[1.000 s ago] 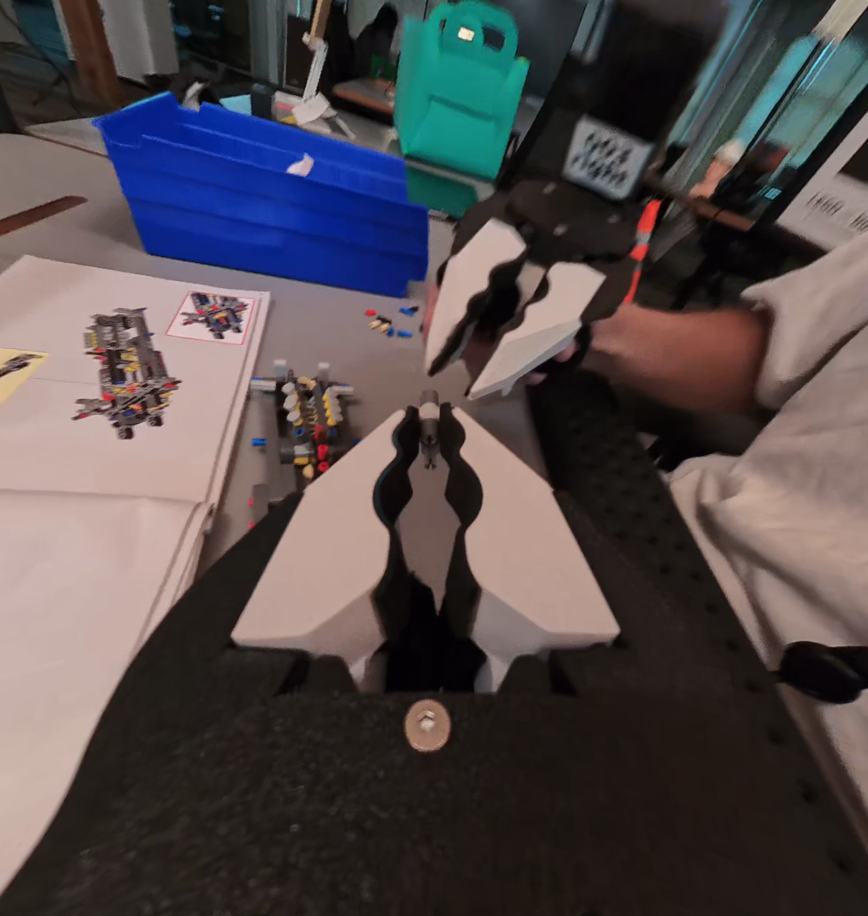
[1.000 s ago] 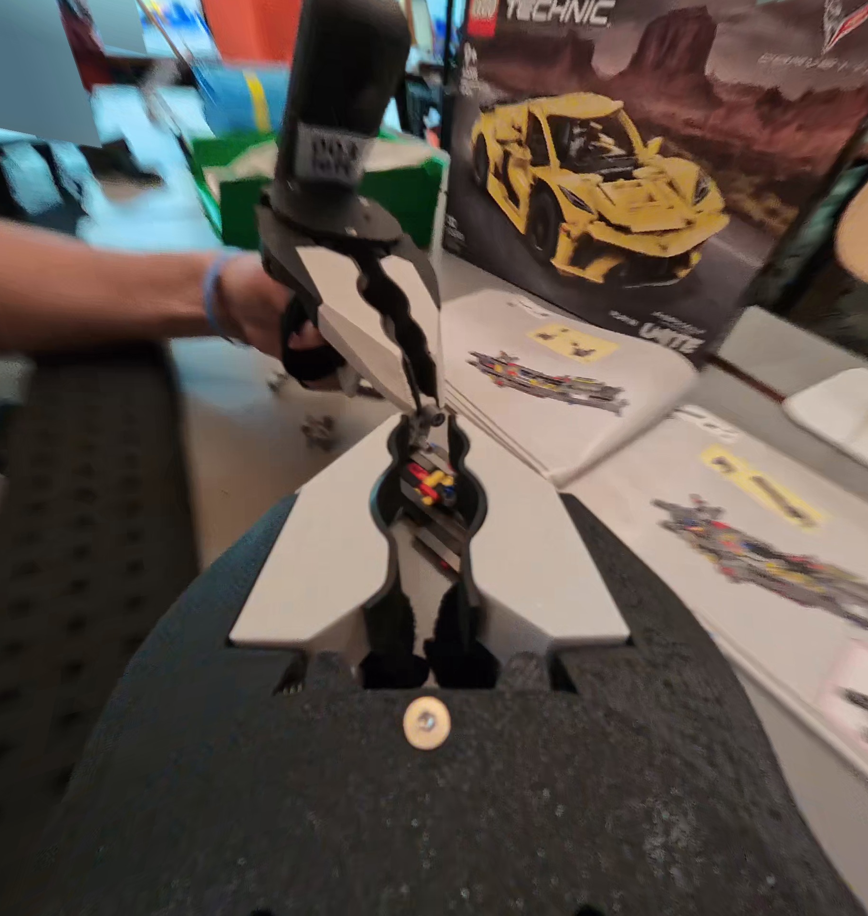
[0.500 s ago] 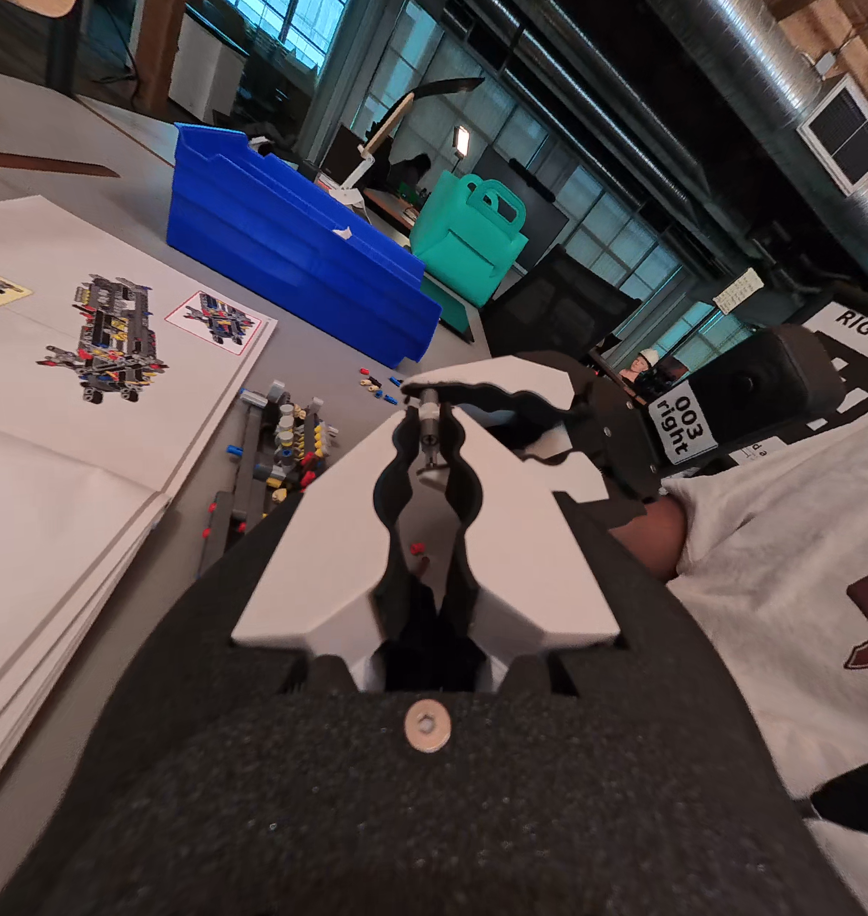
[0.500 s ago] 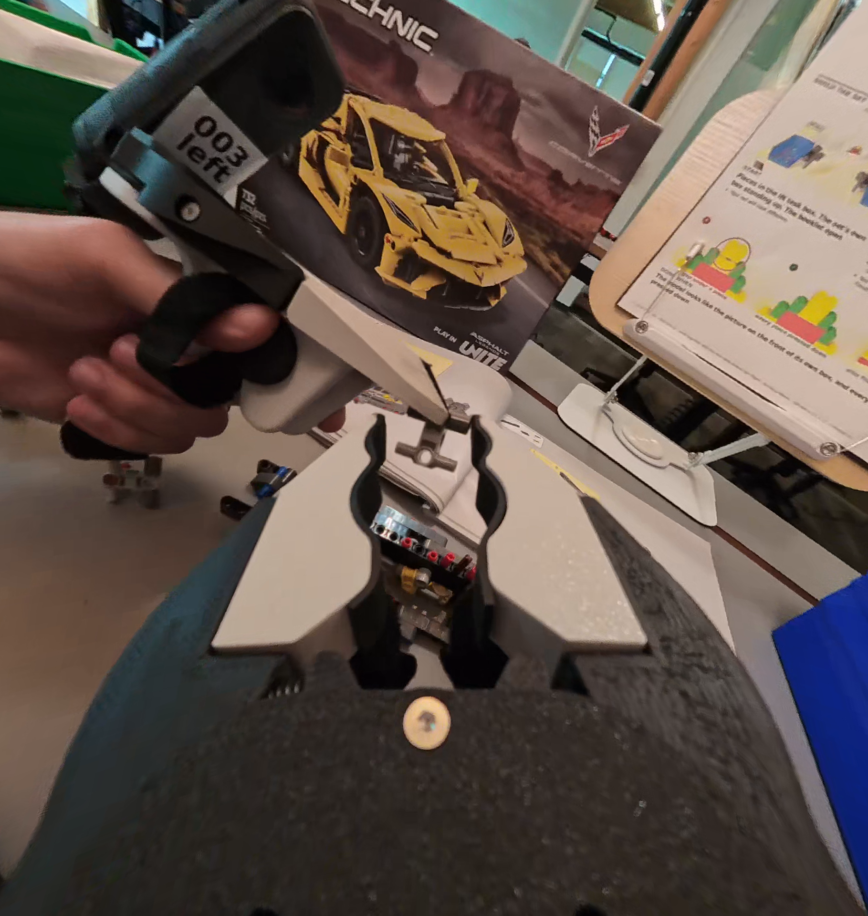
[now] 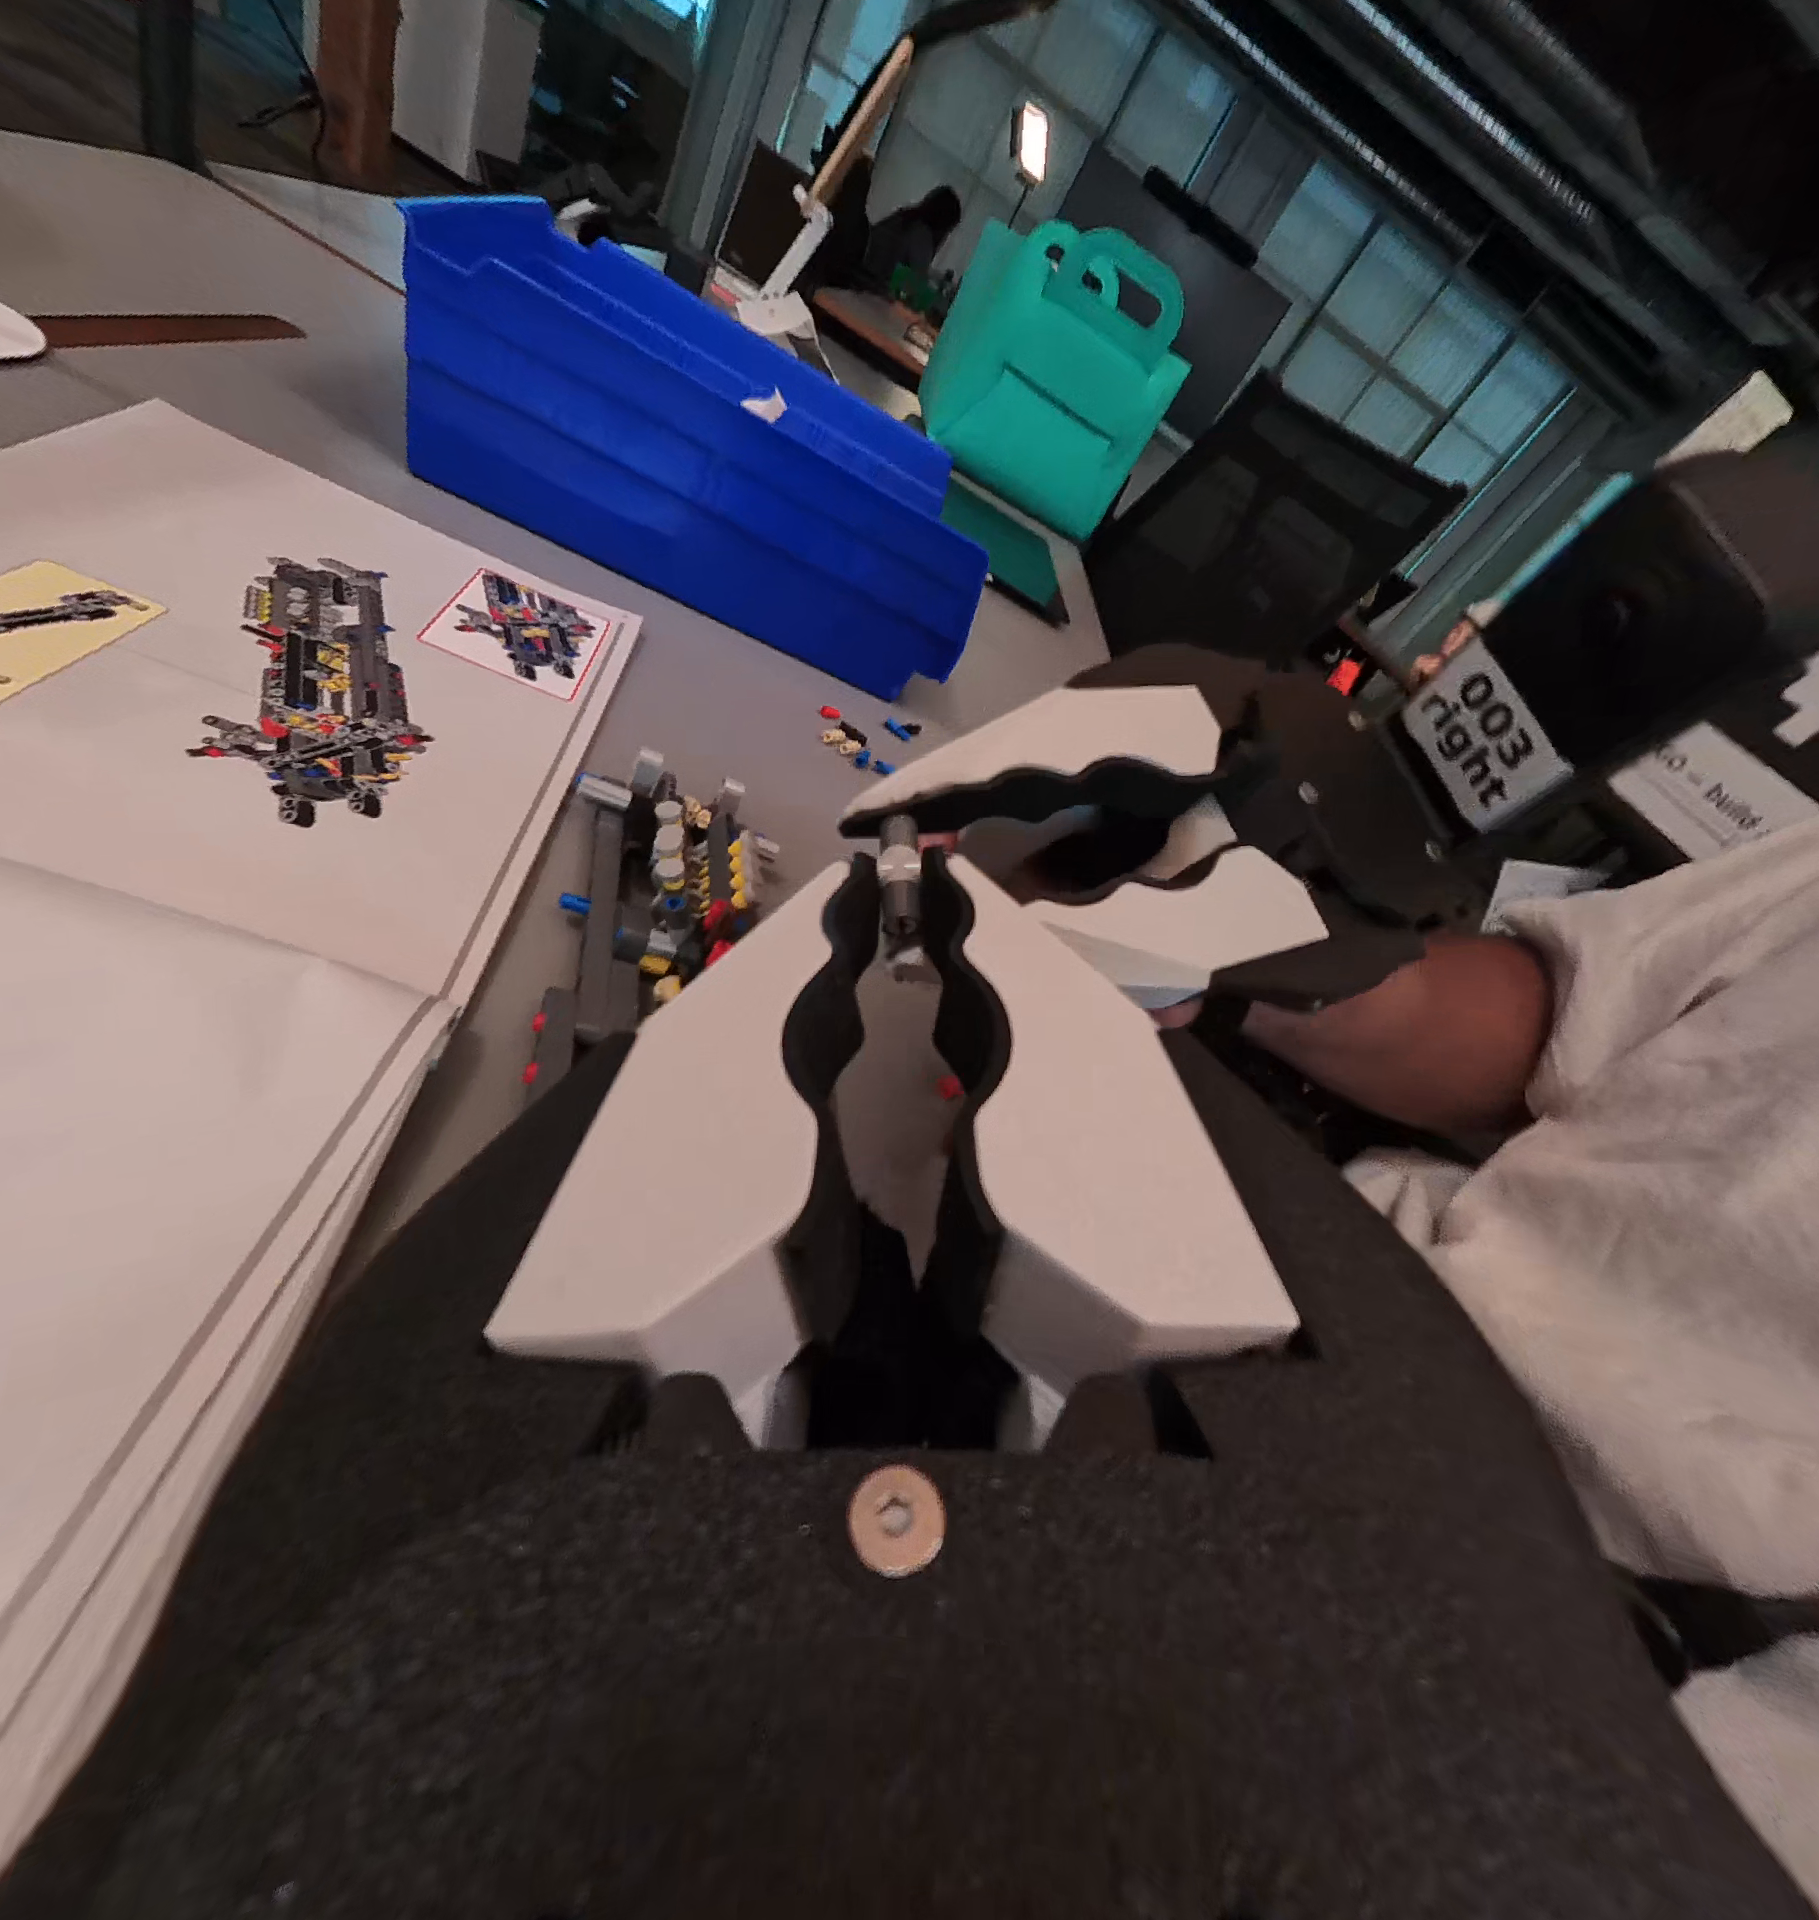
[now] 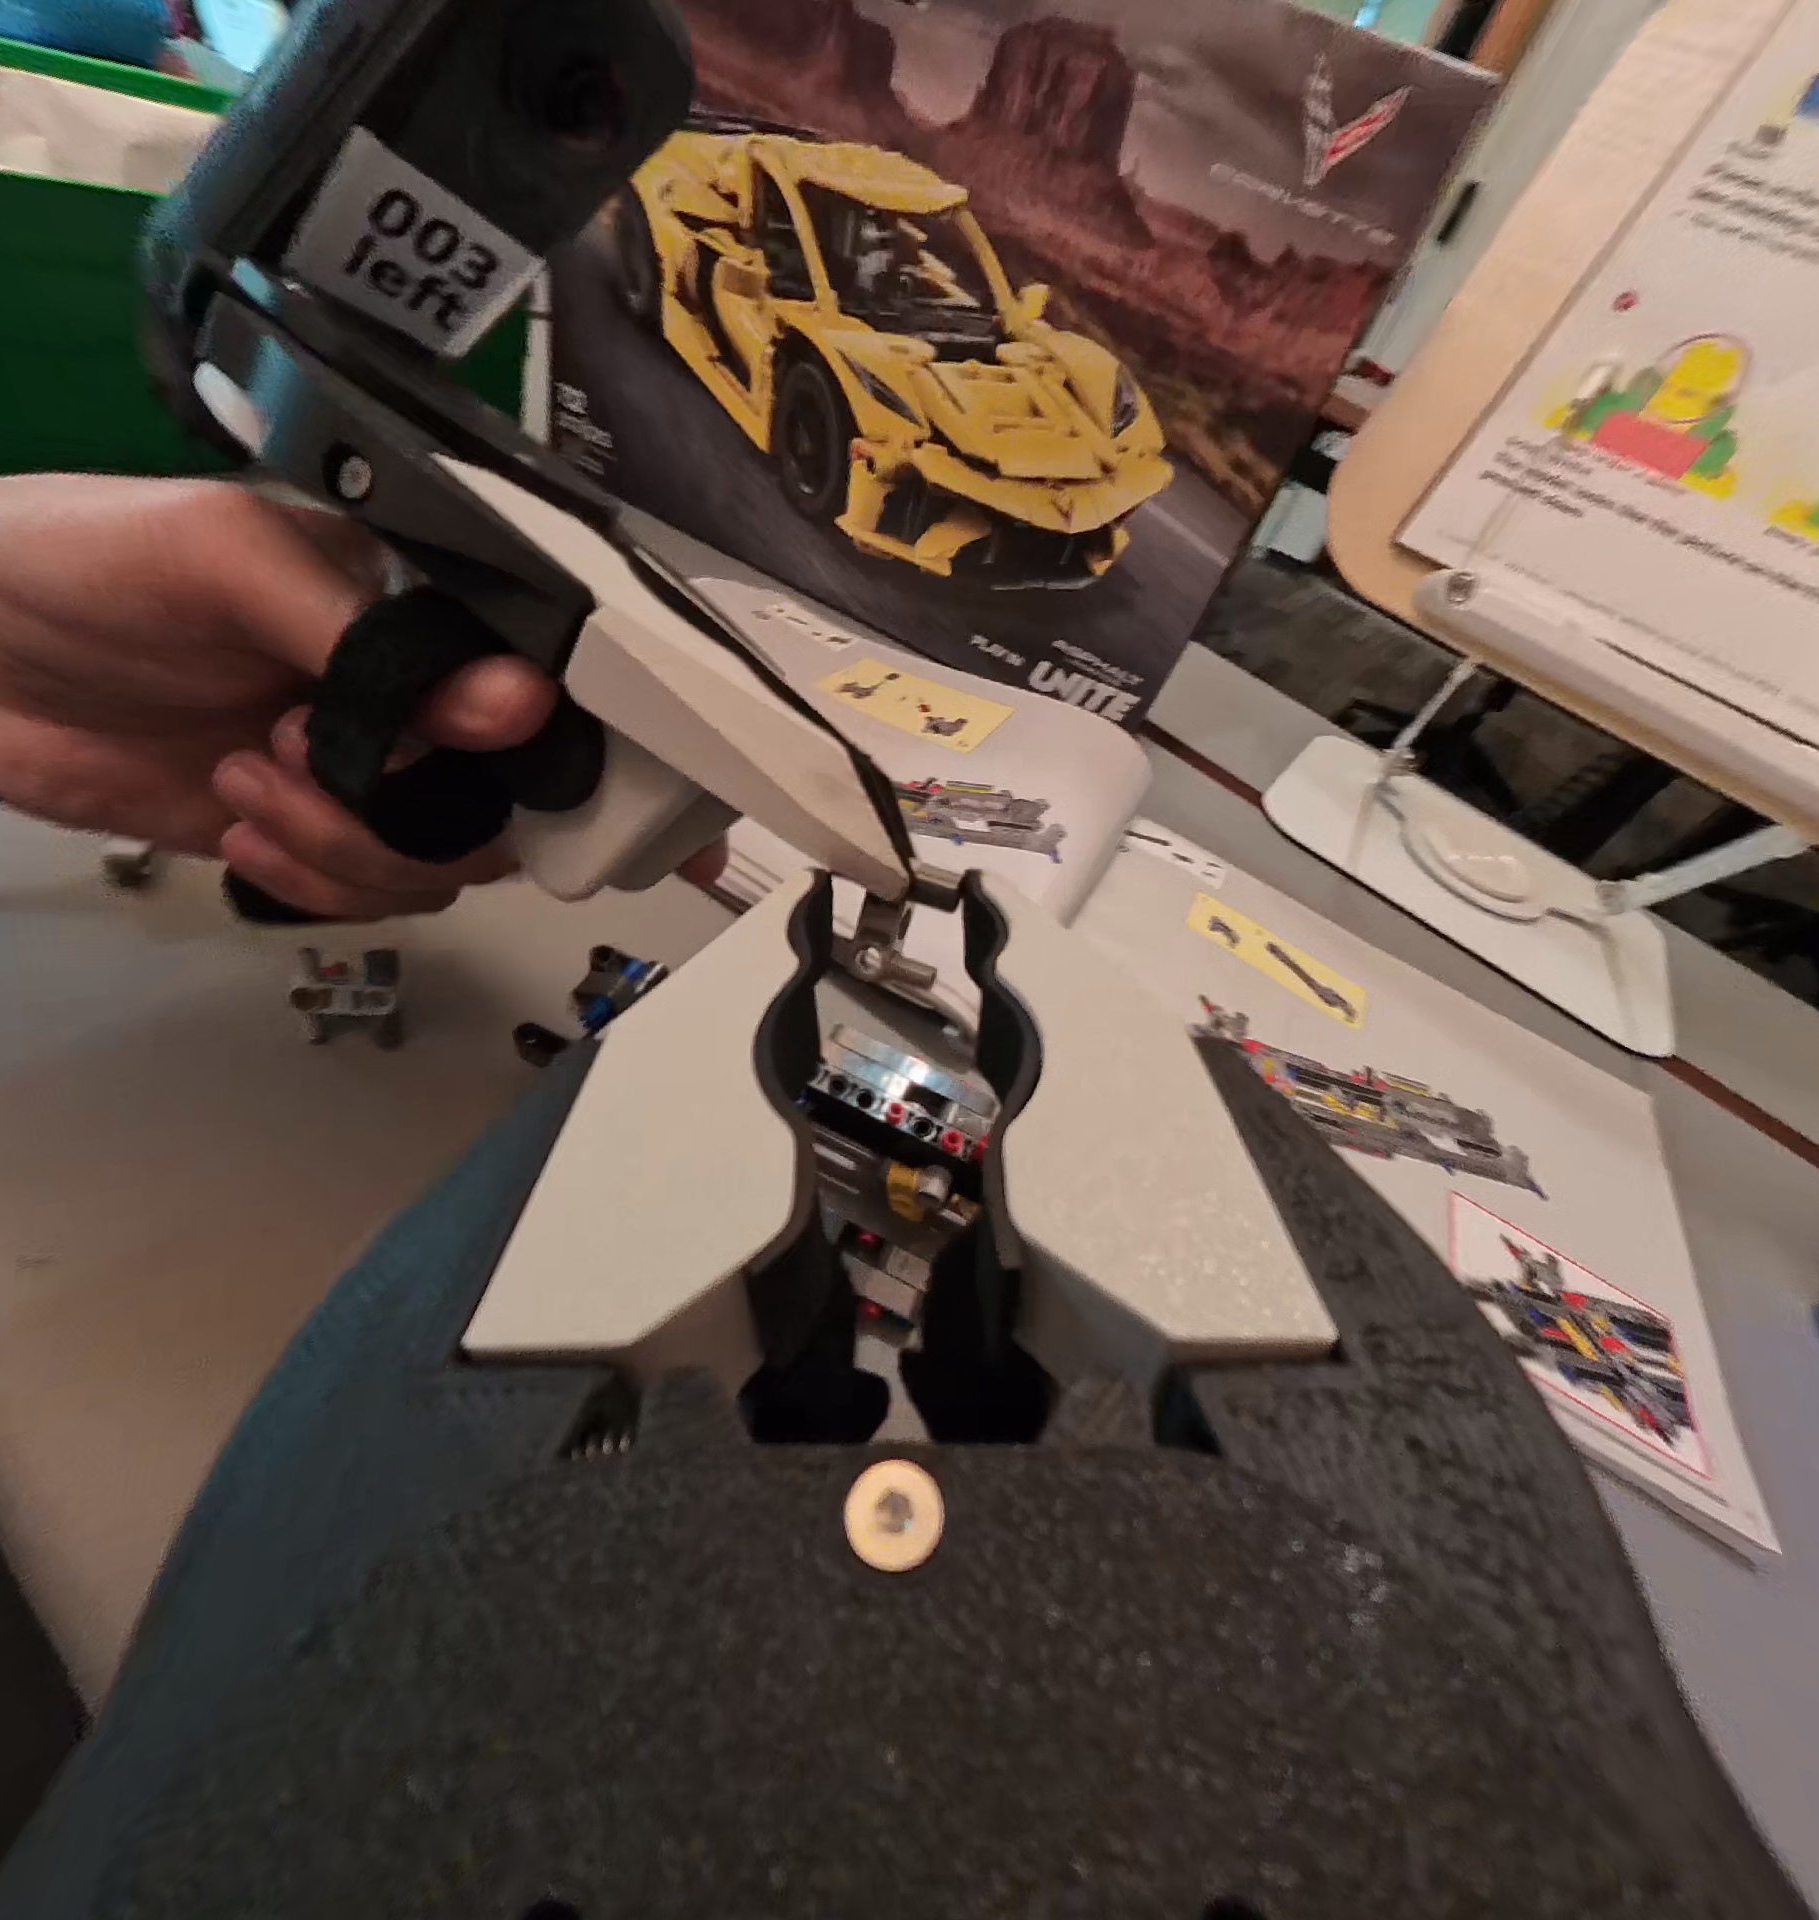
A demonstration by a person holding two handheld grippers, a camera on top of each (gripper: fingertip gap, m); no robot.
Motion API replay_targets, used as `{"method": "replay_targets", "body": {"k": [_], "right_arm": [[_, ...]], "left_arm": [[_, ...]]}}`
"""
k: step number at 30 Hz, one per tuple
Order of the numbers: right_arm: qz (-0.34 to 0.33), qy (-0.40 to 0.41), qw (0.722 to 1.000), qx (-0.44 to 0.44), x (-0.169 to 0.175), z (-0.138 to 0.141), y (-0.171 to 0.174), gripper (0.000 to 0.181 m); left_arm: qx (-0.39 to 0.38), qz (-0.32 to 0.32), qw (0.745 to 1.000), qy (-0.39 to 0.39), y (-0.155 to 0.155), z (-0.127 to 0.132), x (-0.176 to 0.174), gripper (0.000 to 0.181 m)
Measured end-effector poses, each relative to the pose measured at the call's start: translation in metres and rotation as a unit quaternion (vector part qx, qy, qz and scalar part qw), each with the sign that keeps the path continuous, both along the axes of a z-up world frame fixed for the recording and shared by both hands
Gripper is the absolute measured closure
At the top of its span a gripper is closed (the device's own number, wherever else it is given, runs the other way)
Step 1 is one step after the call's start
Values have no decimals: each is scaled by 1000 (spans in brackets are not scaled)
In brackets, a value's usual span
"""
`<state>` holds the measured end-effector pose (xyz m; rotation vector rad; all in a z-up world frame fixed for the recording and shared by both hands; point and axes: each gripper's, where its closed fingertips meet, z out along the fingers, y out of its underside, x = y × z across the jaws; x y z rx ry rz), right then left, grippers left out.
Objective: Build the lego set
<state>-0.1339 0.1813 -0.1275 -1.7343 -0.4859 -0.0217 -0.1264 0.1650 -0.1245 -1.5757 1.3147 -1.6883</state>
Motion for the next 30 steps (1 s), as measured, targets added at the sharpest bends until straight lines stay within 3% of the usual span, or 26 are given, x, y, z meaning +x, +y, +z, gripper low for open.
{"method": "replay_targets", "body": {"k": [6,15,19,22,26,30], "right_arm": [[180,34,976,-114,-13,-9,-3,153],[322,138,923,-158,-32,5,2,174],[334,267,886,-181,-39,9,5,175],[336,381,840,-192,-43,15,7,176],[336,468,801,-162,-34,33,12,177],[328,450,818,-146,-36,32,13,177]], "left_arm": [[9,-21,1000,9,16,1,-17,174],[12,-38,998,-39,16,18,-27,175],[-7,-33,998,-59,18,24,-27,174],[-20,-31,997,-69,21,28,-27,173],[-30,-20,996,-84,26,33,-29,165],[-33,-16,994,-99,24,37,-27,174]]}}
